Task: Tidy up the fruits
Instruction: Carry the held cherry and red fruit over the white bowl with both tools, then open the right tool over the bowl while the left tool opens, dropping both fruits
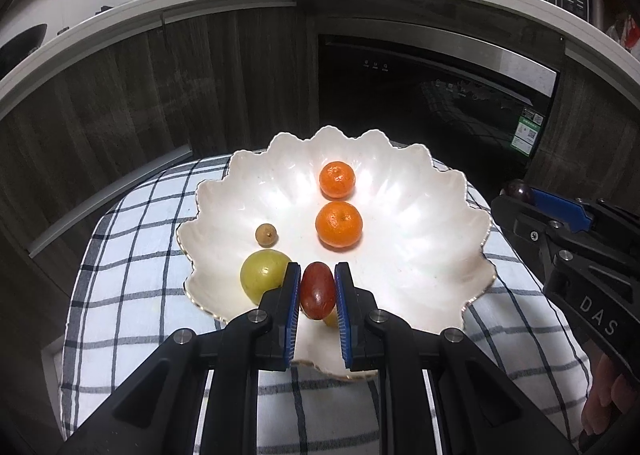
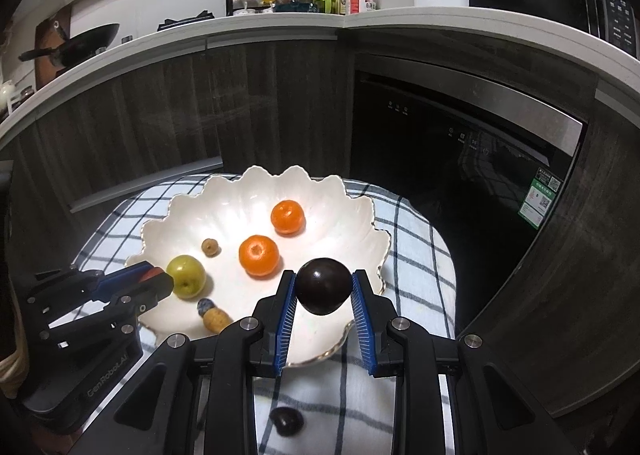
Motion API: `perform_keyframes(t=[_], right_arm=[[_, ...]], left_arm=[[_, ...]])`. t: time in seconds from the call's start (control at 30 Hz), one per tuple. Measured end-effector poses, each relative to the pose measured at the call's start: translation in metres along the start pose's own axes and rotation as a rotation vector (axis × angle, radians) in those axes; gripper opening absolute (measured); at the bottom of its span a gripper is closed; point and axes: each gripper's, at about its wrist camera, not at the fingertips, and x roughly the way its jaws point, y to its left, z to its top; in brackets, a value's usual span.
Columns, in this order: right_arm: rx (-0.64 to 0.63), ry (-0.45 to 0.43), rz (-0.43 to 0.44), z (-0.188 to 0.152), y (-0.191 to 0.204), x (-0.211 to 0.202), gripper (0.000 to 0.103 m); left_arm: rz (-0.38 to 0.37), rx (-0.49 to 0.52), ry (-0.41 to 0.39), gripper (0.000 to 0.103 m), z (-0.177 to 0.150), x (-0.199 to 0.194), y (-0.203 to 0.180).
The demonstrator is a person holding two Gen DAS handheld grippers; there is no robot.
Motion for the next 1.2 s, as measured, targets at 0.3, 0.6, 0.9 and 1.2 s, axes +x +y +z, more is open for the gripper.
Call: perform_keyframes(t=[0.3,0.6,0.9,1.2], right_arm=[[-0.007,0.035,-0.018,0.01,-0.003,0.025,0.029],[0.001,0.102,-0.024,0.012,-0.005,0.049,0.029],[0.001,0.135,-0.053,0.012,-0.005,0.059,0.033],[0.047,0.093,-0.069,0.019,-0.011,0.051,0.073]], left_arm=[[0.008,-0.006,0.03,0.018,0.006,0.022,0.005],[0.018,-0.022,0.065,0.019,0.006,0.037,0.009],[0.043,-0.051,0.056,0.053,0.006,0.036,0.016],[0.081,-0.062,0.039,0.077,0.01,0.029,0.02]])
